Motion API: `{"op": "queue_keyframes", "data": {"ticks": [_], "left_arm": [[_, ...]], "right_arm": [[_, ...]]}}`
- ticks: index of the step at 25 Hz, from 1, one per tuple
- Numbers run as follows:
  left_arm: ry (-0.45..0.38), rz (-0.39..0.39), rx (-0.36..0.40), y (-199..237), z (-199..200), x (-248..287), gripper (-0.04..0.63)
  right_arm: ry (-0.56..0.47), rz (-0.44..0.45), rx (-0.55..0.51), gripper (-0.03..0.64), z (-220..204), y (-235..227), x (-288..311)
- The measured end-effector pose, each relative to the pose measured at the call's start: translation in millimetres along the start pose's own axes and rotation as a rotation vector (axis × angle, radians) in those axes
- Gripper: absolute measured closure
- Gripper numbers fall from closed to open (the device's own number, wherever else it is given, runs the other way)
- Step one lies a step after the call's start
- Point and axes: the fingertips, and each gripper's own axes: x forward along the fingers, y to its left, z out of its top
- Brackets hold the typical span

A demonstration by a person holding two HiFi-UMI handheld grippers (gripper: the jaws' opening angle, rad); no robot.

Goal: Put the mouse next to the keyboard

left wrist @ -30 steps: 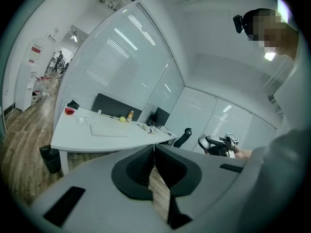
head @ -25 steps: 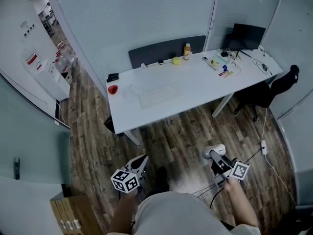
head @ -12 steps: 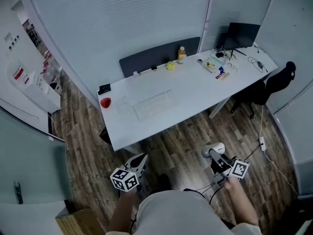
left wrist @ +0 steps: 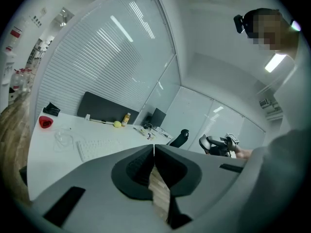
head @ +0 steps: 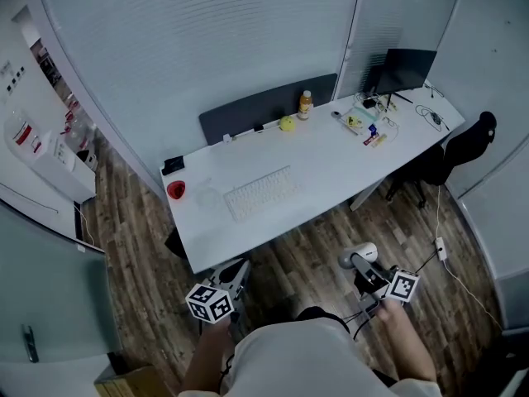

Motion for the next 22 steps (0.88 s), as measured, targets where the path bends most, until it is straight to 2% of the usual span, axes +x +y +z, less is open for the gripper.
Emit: {"op": "queue_keyframes", "data": {"ticks": [12,22], "left_arm": [[0.002,0.044,-0.020,12.9,10.4,28.5,0.574],[-0.020,0.140,-0.039,18.8,30.6,84.7,0.574]], "right_arm": [[0.026,0.018,0.022,0.468,32.1,-31.3,22.6],[0.130,0.047,0.054,0.468,85.3,-86.5,63.7]]}}
